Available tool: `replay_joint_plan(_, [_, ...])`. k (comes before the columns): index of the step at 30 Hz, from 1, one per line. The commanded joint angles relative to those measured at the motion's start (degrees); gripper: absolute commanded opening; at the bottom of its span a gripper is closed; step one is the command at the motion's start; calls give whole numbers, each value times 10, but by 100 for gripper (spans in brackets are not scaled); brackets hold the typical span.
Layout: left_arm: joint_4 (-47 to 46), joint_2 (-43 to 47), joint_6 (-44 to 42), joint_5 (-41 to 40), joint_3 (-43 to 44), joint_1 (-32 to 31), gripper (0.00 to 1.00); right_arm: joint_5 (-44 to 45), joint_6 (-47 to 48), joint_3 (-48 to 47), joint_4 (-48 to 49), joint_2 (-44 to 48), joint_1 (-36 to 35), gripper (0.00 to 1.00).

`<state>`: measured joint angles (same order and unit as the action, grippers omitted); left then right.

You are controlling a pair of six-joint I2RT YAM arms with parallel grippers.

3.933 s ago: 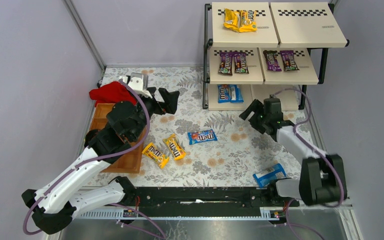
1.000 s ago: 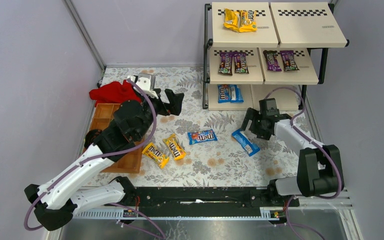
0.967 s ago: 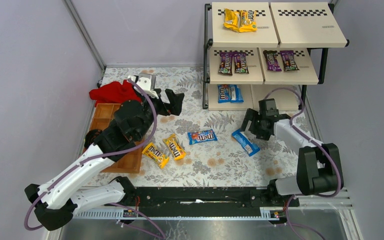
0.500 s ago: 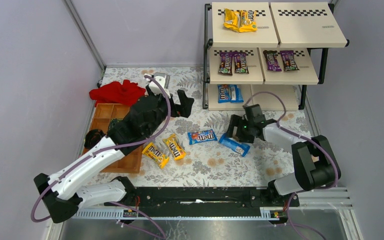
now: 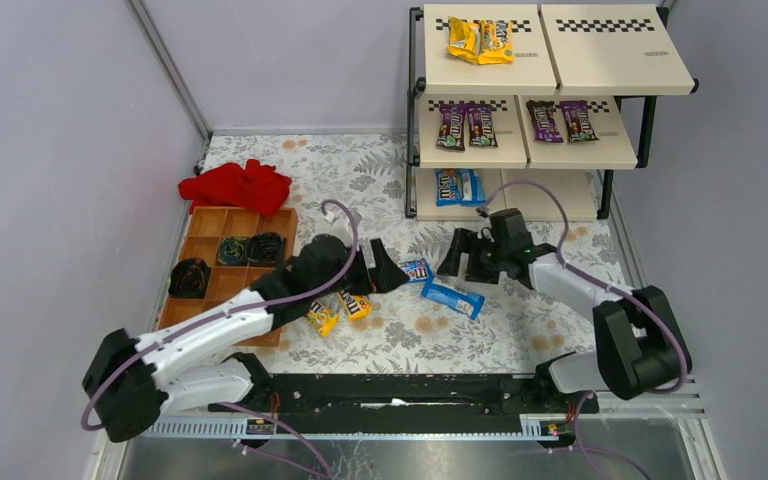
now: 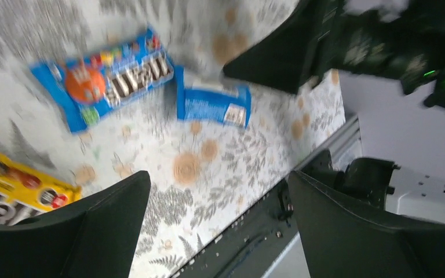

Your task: Place and organize the candy bags onto the shelf

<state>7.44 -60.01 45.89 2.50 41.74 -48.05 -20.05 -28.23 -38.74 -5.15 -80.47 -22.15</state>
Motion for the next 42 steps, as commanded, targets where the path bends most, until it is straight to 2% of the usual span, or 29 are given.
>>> replay_joint_plan(1, [-194, -41, 156, 104, -84, -5, 90, -52, 22, 29, 9, 43, 63, 90])
replay_joint_plan(4, [-270, -98, 188, 98, -103, -11, 83, -78, 25, 46, 17, 38, 77, 86])
replay_joint_plan(11, [-356, -257, 218, 73, -79, -26, 69, -90, 13, 93, 47, 64, 77, 84])
replay_joint_plan(15, [-402, -319, 241, 68, -70, -32, 64, -99, 7, 108, 47, 74, 77, 84])
replay_joint_plan(23, [-416, -386, 243, 40, -34, -34, 57, -90, 19, 107, 56, 77, 77, 83])
replay_joint_plan(28, [-432, -405, 250, 25, -27, -33, 55, -93, 24, 102, 56, 72, 77, 83])
replay_joint_plan(42, [-457, -444, 240, 31, -12, -20, 40, -93, 23, 102, 31, 68, 77, 83])
